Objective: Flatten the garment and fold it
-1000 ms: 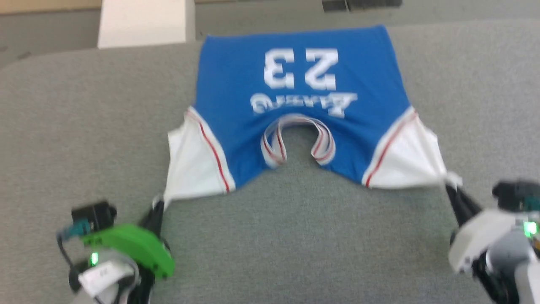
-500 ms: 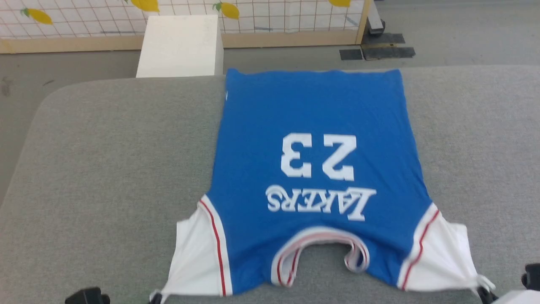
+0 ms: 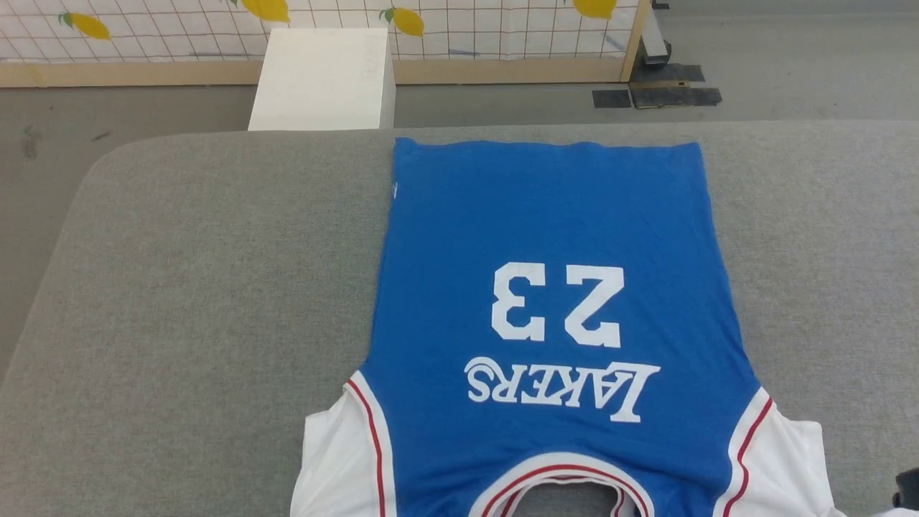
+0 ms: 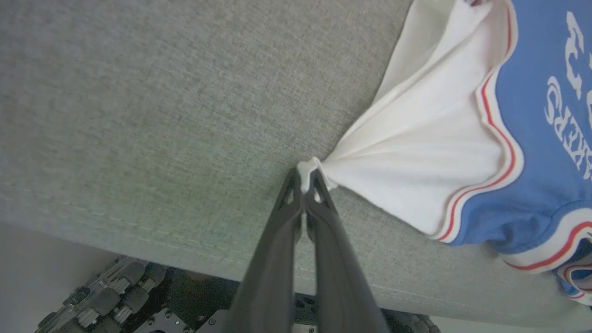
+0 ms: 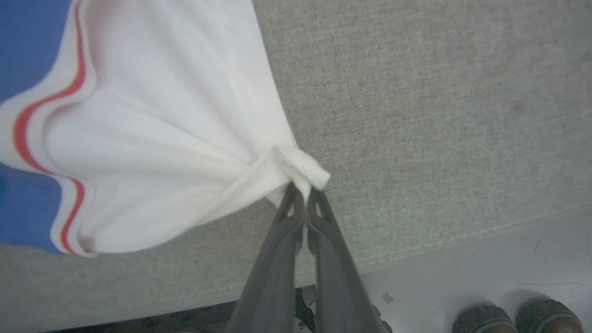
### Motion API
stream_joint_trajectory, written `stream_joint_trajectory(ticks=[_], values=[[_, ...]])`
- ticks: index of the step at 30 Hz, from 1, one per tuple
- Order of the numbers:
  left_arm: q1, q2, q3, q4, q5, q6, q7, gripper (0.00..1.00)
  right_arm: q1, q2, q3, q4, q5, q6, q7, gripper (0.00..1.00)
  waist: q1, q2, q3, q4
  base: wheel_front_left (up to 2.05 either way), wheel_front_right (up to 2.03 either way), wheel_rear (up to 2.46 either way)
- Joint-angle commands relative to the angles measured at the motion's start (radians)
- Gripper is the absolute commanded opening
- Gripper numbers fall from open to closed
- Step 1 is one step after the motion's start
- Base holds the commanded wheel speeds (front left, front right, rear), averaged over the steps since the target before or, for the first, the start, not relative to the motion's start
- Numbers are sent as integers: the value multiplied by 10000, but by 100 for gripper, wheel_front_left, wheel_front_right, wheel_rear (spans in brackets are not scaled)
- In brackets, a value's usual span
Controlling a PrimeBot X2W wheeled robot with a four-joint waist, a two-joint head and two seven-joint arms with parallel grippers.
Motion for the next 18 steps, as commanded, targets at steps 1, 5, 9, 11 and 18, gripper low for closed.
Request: stream_joint_trajectory(ticks=[1, 5, 9, 11, 18], values=[[51, 28, -35, 38, -33, 68, 77, 0, -218, -1, 40, 218, -71, -17, -84, 0, 1, 56, 16, 16, 0, 0, 0], [-98, -12, -79, -55, -6, -15, 71, 0, -465, 0, 213, 648, -57, -17, -93, 0, 1, 56, 61, 100, 0, 0, 0], [-203, -39, -119, -79, 26, -48, 75, 0, -555, 0, 180, 941, 93, -17, 70, 0, 1, 56, 70, 168, 0, 0, 0], [-222, -38, -143, -69, 50, -65, 69, 0, -536, 0, 88, 977, 188, -17, 99, 0, 1, 56, 50, 204, 0, 0, 0], [-122, -9, -204, -167, 94, -64, 53, 0, -320, -1, -306, -292, 494, -17, -714, 100, 1, 56, -139, 340, 0, 0, 0]])
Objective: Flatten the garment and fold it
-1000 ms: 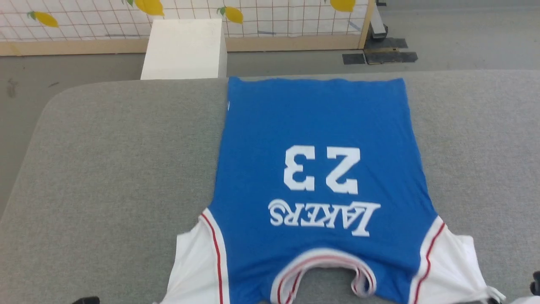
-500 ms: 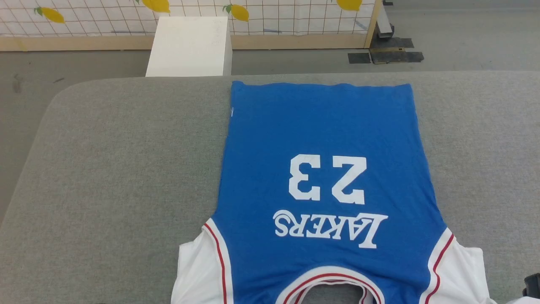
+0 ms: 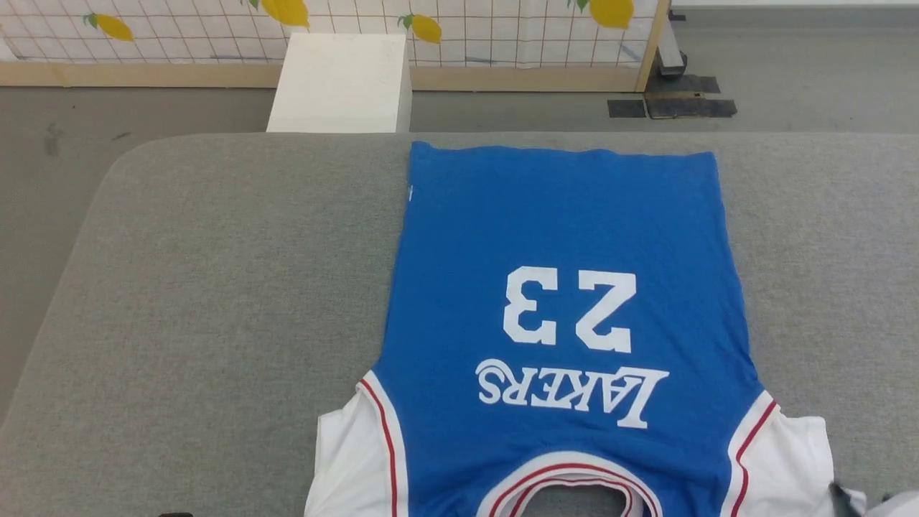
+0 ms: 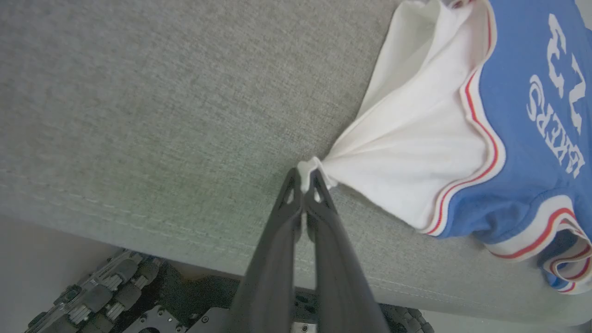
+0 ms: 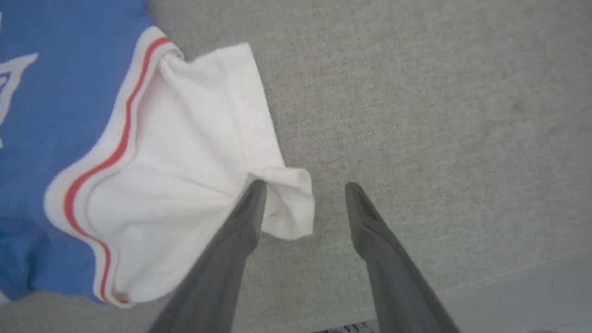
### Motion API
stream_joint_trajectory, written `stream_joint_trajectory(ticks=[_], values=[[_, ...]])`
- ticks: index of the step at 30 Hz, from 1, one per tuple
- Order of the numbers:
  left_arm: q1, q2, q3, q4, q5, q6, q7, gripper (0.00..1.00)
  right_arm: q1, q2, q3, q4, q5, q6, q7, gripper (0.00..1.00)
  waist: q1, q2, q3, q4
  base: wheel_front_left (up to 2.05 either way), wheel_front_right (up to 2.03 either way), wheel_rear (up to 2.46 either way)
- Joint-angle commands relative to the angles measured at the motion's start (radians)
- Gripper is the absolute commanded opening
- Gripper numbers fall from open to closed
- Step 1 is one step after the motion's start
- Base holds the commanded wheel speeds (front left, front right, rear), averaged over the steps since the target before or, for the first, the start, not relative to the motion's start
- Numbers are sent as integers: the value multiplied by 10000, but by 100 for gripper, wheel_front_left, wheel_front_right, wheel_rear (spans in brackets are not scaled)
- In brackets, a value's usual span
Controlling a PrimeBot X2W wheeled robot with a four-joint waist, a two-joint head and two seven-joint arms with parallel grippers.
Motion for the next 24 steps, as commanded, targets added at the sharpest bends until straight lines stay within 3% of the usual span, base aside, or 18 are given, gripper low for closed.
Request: stream_joint_trajectory(ticks=[1, 6, 14, 18, 24], values=[[-5, 34, -14, -28, 97, -16, -1, 0, -142, 8, 8, -288, 59, -15, -372, 100, 1, 56, -41, 45, 0, 0, 0], [-99, 107, -88, -198, 211, 31, 60, 0, -1320, 0, -30, -450, 203, -15, -2148, 100, 1, 56, 19, 200, 0, 0, 0], [-598, 155, -131, -693, 418, 110, 141, 0, -4539, -878, 414, 1849, 395, -15, -4181, 100, 1, 56, 1025, 592, 0, 0, 0], [-960, 104, -135, -845, 546, 121, 103, 0, -6404, -1553, 499, 3151, 360, -15, -4326, 100, 1, 56, 1846, 903, 0, 0, 0], [-1585, -52, -189, -1063, 797, 90, -31, 0, -9154, -2488, 709, 4531, 290, -15, -3381, 100, 1, 56, 3413, 1355, 0, 0, 0]])
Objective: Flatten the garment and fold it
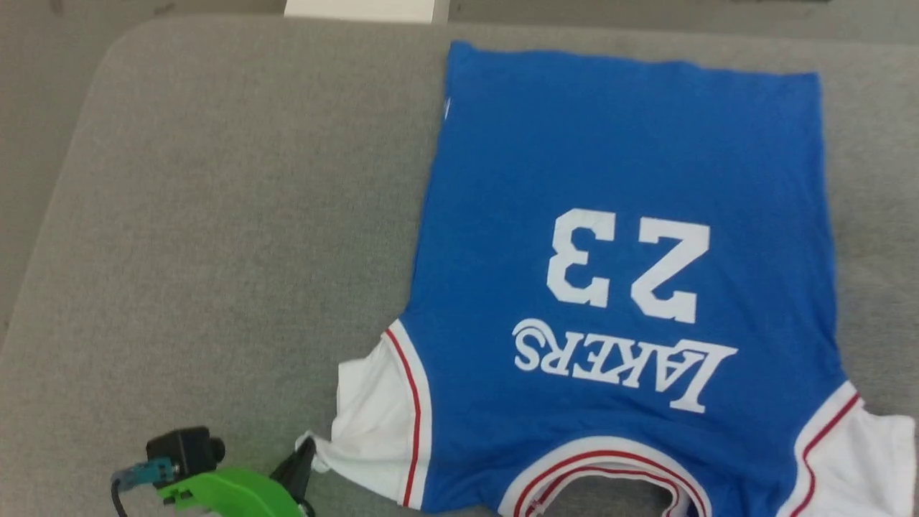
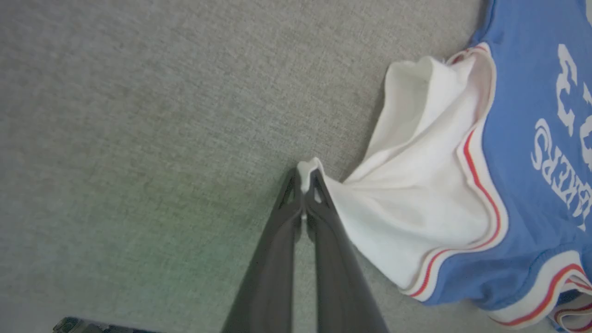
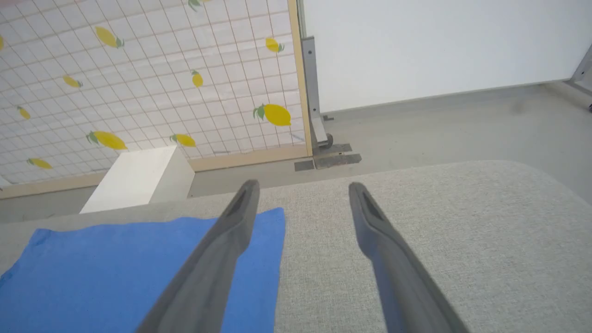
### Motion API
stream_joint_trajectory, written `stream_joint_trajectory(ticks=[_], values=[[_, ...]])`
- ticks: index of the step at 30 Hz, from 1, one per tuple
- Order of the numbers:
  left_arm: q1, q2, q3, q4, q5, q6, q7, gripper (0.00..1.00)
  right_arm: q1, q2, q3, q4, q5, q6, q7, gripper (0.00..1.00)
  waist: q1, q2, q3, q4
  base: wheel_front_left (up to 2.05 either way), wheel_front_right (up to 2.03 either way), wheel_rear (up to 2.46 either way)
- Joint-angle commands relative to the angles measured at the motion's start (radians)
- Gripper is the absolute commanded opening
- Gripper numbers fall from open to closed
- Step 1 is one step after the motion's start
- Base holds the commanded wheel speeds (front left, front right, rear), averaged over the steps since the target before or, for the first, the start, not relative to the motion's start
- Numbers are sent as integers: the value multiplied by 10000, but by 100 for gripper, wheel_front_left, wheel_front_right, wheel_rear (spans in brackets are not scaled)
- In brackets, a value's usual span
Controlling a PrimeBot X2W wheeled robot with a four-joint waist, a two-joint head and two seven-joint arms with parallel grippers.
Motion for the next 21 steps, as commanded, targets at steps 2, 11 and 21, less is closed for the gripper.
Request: stream_joint_trajectory(ticks=[2, 11, 21], values=[[-448, -91, -46, -38, 298, 46, -107, 0, -918, -305, 145, 366, -21, -13, 525, 100, 0, 56, 1767, 729, 0, 0, 0], [-1229, -601, -310, 102, 550, -217, -411, 0, -3111, -979, 276, 1455, -609, -13, 3377, 100, 0, 56, 3219, 1307, 0, 0, 0], [-1524, -932, -442, 664, 510, -597, -651, 0, -3353, -1012, 214, 1365, -1880, -13, 6110, 44, 0, 56, 3407, 1563, 0, 0, 0]])
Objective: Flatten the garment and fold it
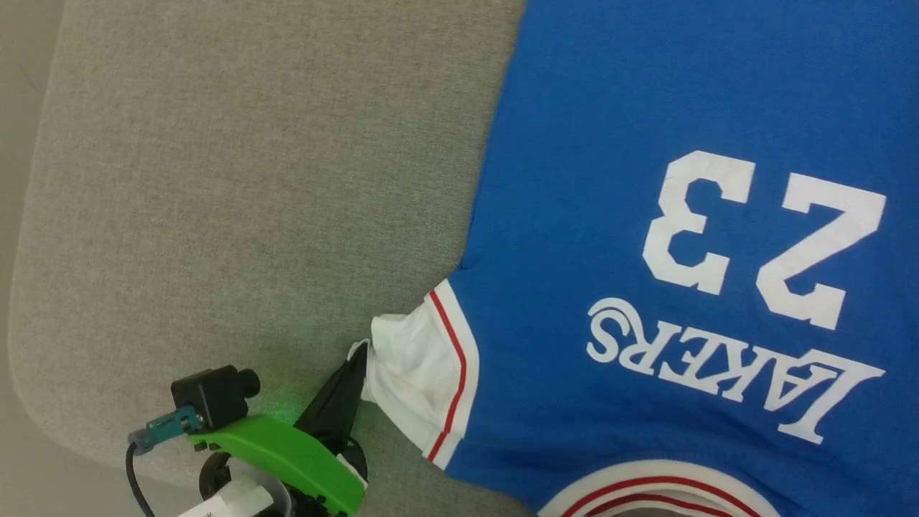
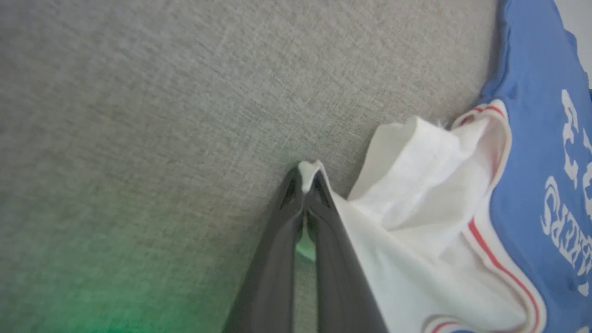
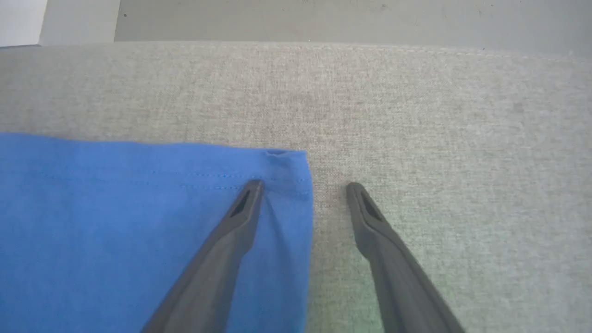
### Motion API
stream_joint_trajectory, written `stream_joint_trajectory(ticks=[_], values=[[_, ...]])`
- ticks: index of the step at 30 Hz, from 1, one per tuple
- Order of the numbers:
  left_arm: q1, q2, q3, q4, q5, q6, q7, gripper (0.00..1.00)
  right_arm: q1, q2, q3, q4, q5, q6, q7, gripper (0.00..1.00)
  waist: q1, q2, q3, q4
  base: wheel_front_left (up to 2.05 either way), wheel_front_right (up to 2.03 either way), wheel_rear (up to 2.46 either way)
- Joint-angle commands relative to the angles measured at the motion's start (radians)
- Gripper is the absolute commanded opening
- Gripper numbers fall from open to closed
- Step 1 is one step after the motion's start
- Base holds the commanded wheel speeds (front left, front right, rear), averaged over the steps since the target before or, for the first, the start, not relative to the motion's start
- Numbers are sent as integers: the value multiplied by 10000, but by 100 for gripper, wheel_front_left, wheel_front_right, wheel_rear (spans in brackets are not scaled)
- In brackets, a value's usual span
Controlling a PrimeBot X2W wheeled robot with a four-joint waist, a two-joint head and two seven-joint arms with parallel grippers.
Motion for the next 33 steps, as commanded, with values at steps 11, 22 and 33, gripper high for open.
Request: stream_joint_trajectory(ticks=[11, 22, 33], values=[[-155, -86, -93, 1535, -2, 101, 131, 0, 1768, -229, 878, -1321, 208, -11, -2034, 0, 0, 56, -646, 96, 0, 0, 0], [706, 343, -52, 1616, -151, 338, 328, 0, 5706, 1283, -1024, -2407, 240, -11, -6651, 0, 0, 56, -3342, -908, 0, 0, 0], [1683, 949, 112, 952, -440, 706, 738, 0, 9990, 3430, -2792, -4563, 354, -11, -4493, 0, 0, 56, -5132, -2174, 0, 0, 0]])
